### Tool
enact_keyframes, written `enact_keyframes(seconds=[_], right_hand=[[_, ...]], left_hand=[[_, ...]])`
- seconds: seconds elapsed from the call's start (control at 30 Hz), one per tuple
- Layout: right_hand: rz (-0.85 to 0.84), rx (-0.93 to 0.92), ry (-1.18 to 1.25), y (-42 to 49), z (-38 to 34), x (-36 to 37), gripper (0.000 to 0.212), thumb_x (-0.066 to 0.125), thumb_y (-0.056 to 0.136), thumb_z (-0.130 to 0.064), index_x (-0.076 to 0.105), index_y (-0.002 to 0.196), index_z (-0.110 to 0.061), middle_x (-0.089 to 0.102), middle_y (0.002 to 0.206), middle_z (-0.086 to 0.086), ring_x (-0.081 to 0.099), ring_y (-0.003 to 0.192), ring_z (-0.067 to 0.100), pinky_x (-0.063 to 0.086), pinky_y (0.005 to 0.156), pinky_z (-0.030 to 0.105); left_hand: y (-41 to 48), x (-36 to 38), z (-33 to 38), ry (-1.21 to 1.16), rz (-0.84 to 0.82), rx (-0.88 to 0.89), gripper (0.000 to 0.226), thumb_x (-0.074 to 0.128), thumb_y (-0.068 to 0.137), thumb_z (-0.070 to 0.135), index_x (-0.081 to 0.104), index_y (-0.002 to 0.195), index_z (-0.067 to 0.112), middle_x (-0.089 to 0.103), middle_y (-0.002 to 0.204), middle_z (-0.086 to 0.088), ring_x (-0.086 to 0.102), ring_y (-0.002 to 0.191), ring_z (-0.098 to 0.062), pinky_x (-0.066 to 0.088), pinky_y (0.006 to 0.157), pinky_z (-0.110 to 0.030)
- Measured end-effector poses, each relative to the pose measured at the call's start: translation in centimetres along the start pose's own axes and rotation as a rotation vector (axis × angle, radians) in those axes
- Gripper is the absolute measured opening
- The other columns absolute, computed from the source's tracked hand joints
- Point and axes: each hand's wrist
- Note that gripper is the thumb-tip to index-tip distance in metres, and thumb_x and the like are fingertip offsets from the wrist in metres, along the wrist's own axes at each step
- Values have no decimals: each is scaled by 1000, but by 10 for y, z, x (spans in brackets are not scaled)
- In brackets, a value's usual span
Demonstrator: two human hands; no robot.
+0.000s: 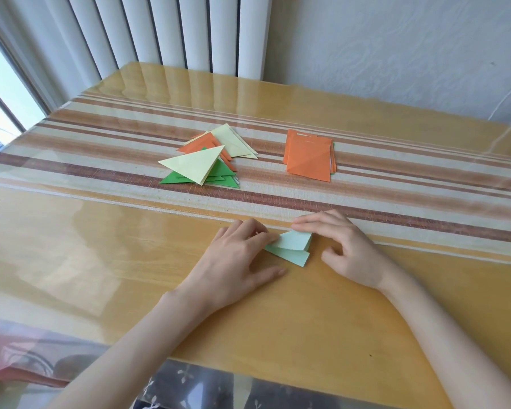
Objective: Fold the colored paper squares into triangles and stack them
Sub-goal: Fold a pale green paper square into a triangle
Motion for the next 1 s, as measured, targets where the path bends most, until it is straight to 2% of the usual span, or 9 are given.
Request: enact_keyframes(seconds=[0.1, 0.23, 0.37, 0.43, 0.53, 0.6, 0.8, 0.9, 1.0], right_hand=[[-85, 41, 56, -2, -4, -3, 64, 47, 73, -8, 49, 131, -35, 48, 128, -23, 40, 121, 9, 26, 105, 17], [-56, 104, 186, -3, -9, -2, 57, 51, 79, -10, 48, 129, -38, 51, 124, -25, 40, 122, 6, 27, 103, 14], [280, 221, 196, 0, -20, -2, 43, 48, 79, -5, 53, 115, -28, 49, 116, -22, 41, 119, 4, 29, 99, 13], [428, 232, 179, 0, -28, -2, 14, 49, 84, -19, 57, 95, -23, 54, 101, -16, 48, 106, 9, 34, 92, 16], [308, 241, 184, -2, -43, 8, 31, 50, 84, -54, 60, 82, -25, 55, 92, -13, 48, 100, 7, 33, 89, 16], [309, 292, 346, -1, -53, 17, 37, 53, 81, -60, 61, 83, -24, 57, 89, -13, 51, 93, 4, 36, 84, 15], [200, 505, 983, 15, -70, 11, 55, 56, 80, -58, 59, 111, -12, 70, 91, 9, 52, 57, 14, 34, 41, 23], [226, 560, 1072, 21, -70, 6, 28, 62, 88, -31, 63, 104, -8, 65, 88, 0, 55, 56, 16, 35, 37, 21], [202, 560, 1059, 25, -67, 4, 16, 57, 92, -7, 66, 104, -3, 72, 89, 3, 63, 60, 15, 42, 41, 18]], left_hand=[[9, 1, 2, 25, 4, -2, 61, 43, 82, 63, 62, 123, 23, 53, 103, 5, 50, 94, -17, 34, 79, -29], [19, 2, 1, -73, 92, -30, 32, 51, 89, 39, 69, 103, 17, 57, 90, 4, 56, 81, -19, 43, 72, -33], [22, -3, 1, -276, 195, -184, 13, 58, 93, 20, 67, 88, 12, 57, 75, 10, 51, 64, -2, 39, 62, -21], [22, -8, 1, -404, 241, -284, 13, 60, 94, 16, 64, 83, 10, 60, 69, 10, 52, 58, 1, 36, 57, -15], [22, -15, 3, -662, 289, -372, 13, 57, 96, 13, 65, 85, 12, 70, 71, -3, 65, 55, -11, 42, 53, -17], [22, -17, 5, -759, 327, -386, 13, 56, 96, 12, 64, 88, 19, 72, 74, -4, 67, 56, -16, 45, 53, -18], [19, -13, 5, -537, 404, -258, 5, 61, 93, 13, 65, 91, 13, 64, 59, 7, 62, 53, -8, 42, 57, -17], [19, -12, 5, -535, 395, -242, 6, 62, 92, 11, 65, 89, 15, 63, 59, 4, 60, 54, -8, 43, 58, -16], [22, -16, 5, -790, 316, -319, 6, 61, 92, 9, 66, 92, 11, 68, 64, 2, 62, 57, -8, 47, 57, -19]])
Point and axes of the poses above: each hand's wrist, its own y-axis towards the middle knuckle, its own x-axis out of the palm, z = x × y
